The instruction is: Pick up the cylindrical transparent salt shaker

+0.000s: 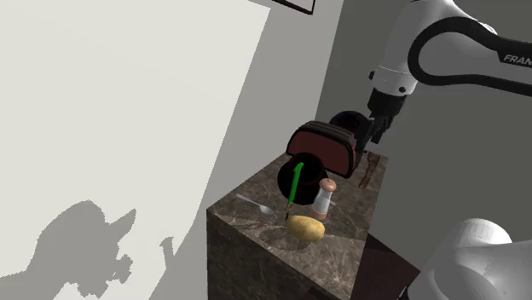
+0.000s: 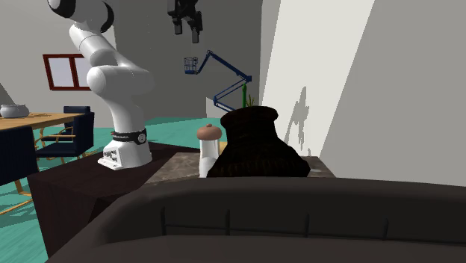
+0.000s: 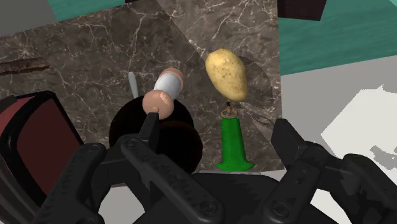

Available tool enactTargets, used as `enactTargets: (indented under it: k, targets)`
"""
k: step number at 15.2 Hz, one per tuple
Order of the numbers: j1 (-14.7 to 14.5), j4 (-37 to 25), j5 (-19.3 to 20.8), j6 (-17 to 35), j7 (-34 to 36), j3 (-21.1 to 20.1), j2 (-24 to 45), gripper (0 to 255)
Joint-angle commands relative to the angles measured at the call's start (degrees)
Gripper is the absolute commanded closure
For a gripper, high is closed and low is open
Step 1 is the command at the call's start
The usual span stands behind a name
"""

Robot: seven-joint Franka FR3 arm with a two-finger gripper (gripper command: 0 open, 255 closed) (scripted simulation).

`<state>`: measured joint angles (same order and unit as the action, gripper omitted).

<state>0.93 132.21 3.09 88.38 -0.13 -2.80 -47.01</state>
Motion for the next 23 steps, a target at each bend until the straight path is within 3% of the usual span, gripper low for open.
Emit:
enactTargets:
  k: [1, 14, 23]
  targets:
    - [0.0, 0.0, 0.0, 0.0, 0.0, 0.0, 0.0, 0]
    - [1.3, 10.5, -1.4, 23.1, -11.5, 13.6, 13.6, 0]
    - [-0.4, 9.8, -8.7, 36.7, -22.9, 22.2, 30.6, 0]
